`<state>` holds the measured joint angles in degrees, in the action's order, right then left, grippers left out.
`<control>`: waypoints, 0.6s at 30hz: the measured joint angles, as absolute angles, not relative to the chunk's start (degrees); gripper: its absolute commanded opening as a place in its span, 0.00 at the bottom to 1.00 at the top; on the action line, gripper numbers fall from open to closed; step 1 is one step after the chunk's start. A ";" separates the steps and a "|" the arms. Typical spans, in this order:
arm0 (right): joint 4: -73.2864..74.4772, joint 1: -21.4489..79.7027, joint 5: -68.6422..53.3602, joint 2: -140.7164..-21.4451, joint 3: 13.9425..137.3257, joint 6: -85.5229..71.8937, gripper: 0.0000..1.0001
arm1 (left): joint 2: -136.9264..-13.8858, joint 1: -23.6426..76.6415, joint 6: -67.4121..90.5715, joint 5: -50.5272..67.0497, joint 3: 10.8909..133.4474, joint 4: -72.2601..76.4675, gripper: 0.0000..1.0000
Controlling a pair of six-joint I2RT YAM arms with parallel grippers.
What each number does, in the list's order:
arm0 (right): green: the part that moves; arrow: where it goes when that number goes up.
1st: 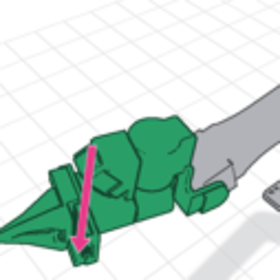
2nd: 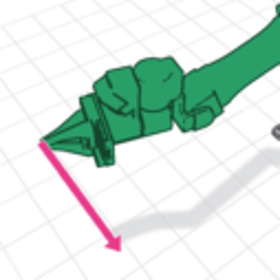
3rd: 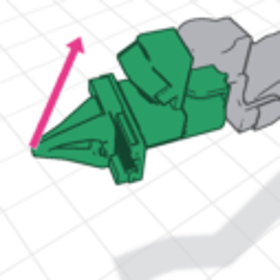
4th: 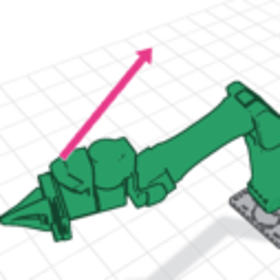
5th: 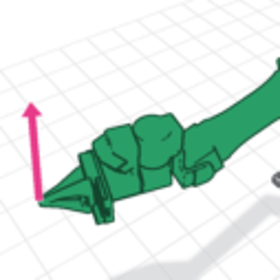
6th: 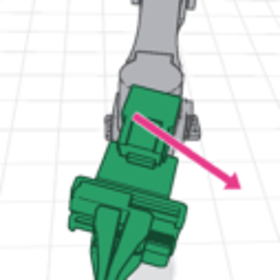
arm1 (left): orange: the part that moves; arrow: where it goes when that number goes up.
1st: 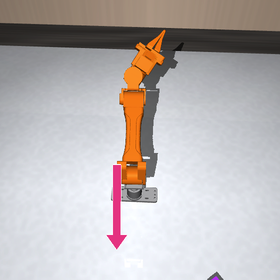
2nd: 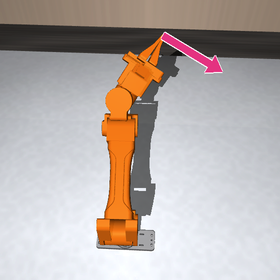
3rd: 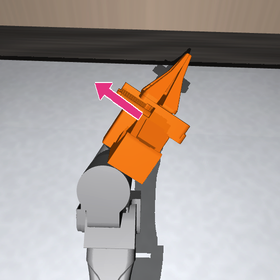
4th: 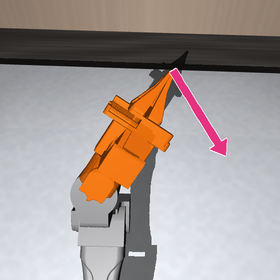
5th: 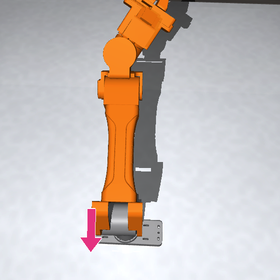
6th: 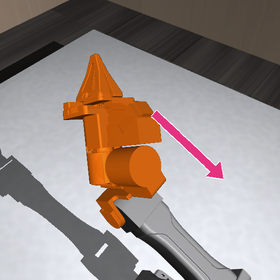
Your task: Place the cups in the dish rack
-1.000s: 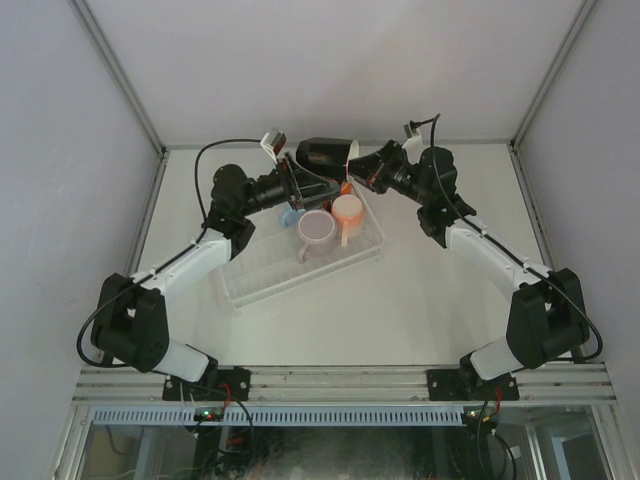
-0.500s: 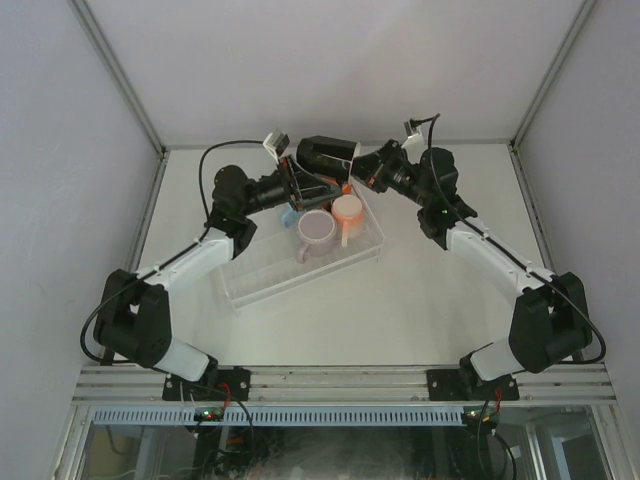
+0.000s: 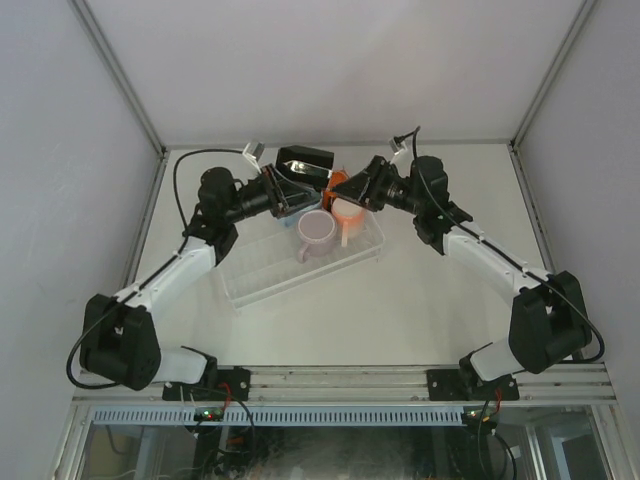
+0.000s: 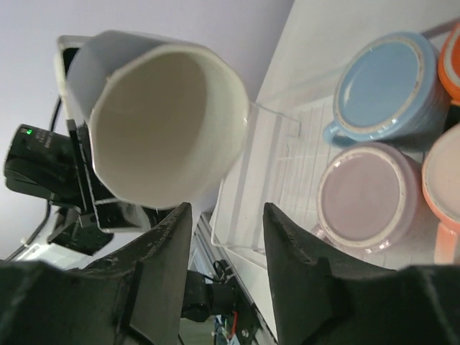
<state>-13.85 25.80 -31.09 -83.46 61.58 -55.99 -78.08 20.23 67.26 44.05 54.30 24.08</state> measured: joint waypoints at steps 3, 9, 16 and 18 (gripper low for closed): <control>-12.58 25.12 -31.92 -83.46 60.25 -55.57 0.46 | -75.46 19.46 60.66 41.54 54.33 15.99 0.00; -9.89 22.76 -32.62 -83.02 56.58 -53.93 0.51 | -71.59 18.70 46.50 35.92 54.52 -2.33 0.00; -4.80 19.11 -32.18 -80.03 53.69 -50.26 0.58 | -70.61 17.58 30.20 23.94 57.39 -24.93 0.00; -3.86 18.24 -32.18 -78.78 53.69 -48.86 0.59 | -70.61 17.34 27.07 21.08 58.41 -28.58 0.00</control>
